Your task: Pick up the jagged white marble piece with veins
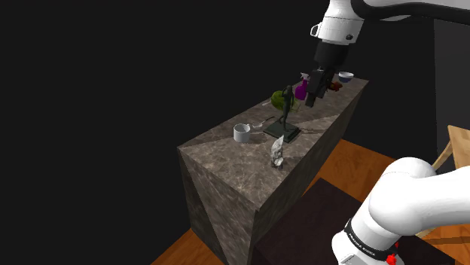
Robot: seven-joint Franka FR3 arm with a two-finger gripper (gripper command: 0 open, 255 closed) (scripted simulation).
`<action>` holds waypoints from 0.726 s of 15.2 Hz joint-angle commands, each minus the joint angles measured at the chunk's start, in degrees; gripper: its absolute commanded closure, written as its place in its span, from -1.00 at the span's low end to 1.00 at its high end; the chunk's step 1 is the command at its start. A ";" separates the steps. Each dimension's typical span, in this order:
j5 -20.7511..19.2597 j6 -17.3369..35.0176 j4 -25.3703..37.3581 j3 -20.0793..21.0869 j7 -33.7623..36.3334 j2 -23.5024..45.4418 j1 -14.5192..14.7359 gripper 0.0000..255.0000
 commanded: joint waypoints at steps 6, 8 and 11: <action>-0.90 9.82 -7.33 1.67 4.33 2.53 -2.21 -1.00; -1.33 13.83 -9.78 2.28 6.13 4.13 -3.12 -1.00; -2.08 19.90 -12.92 3.17 8.93 7.17 -4.57 -1.00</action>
